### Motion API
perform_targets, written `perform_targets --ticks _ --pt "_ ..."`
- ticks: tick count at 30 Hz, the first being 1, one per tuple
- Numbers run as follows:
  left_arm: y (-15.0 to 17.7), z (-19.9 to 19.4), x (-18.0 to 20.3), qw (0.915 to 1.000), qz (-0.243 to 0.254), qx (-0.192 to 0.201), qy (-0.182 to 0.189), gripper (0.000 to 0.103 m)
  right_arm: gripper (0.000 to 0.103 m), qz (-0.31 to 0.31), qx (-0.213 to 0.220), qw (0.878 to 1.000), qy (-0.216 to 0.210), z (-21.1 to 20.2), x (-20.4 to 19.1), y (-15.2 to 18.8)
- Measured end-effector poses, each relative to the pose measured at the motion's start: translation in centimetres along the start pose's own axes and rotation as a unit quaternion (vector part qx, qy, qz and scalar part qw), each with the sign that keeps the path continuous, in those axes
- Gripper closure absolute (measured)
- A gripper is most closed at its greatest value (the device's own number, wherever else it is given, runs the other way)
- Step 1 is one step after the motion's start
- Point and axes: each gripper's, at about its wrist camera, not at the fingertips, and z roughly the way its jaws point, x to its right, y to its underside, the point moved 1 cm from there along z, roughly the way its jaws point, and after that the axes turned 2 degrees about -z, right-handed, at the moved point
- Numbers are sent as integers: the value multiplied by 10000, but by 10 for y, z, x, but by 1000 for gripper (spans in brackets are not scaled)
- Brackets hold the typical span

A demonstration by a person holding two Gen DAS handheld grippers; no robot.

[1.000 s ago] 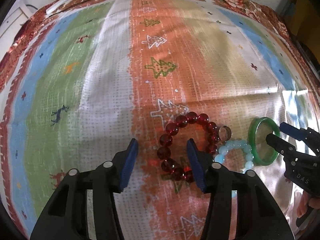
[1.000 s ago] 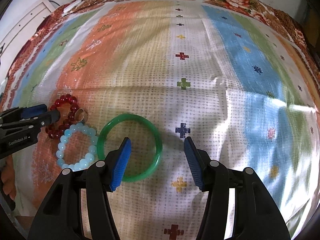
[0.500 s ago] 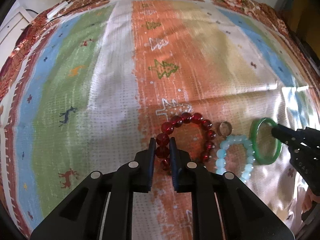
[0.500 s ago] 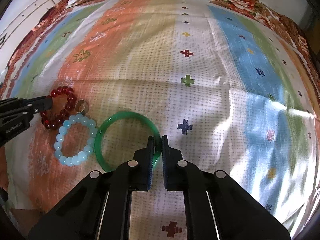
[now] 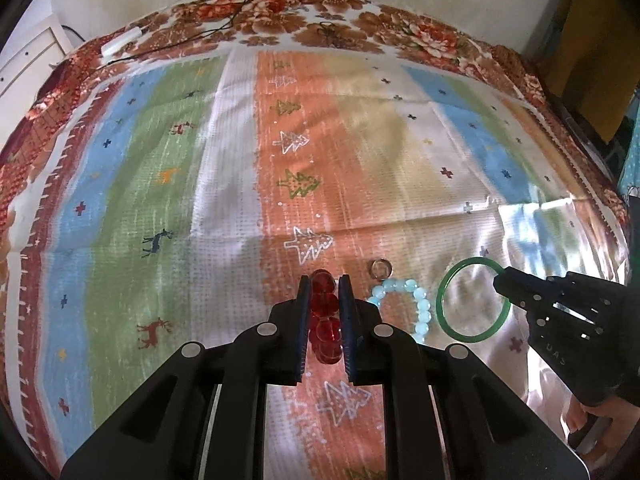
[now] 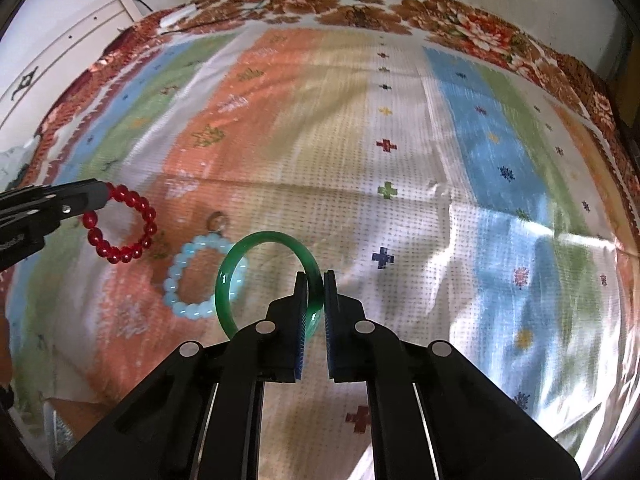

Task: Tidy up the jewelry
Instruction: 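Carry the red bracelet with left tool while right tool carries the green bangle to tin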

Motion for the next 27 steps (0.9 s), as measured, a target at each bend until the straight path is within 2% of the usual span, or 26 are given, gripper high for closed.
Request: perform_targets --ticks 9,14,27 --pt "6 -28 3 9997 -67 191 145 90 94 -19 235 9997 -118 -25 -9 5" --pt "13 -48 15 9991 146 328 242 90 94 -39 336 9993 -161 -37 -12 8" --pt "33 -94 33 9957 262 677 582 90 94 -133 582 9979 -263 -70 -20 25"
